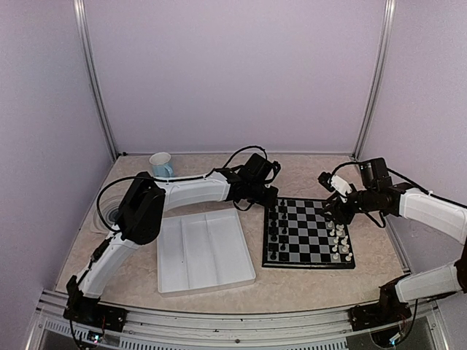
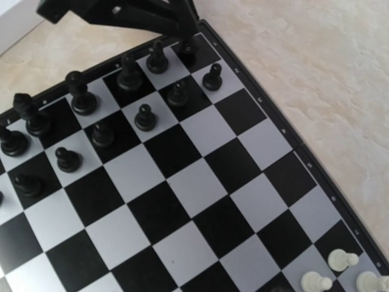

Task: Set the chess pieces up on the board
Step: Place the rook at h8.

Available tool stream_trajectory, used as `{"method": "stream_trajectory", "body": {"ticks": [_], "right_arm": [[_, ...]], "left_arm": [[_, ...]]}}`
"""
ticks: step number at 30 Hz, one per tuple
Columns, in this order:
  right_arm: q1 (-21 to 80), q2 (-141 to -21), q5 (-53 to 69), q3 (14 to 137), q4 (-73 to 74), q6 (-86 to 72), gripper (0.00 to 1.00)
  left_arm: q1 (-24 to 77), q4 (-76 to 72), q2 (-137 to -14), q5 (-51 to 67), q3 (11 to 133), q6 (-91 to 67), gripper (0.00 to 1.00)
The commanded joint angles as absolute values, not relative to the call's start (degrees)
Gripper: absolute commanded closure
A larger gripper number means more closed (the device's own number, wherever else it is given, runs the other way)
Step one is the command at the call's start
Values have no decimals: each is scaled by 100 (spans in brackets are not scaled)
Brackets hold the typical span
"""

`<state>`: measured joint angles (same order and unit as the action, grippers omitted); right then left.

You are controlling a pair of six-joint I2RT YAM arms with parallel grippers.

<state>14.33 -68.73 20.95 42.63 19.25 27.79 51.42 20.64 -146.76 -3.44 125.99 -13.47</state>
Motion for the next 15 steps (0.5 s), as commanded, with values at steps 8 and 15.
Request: {"method": "stream_trajectory", "body": {"ticks": [8,15], "right_arm": [[1354,-7043,2237,4244,1819,2795,46],[1354,-7117,2271,4258,1835,2804,46]], "left_arm": [[5026,2046,-14903,-185,12779,-1518,85],[5010,1972,-14966,-76,12779,-1597,83]]}}
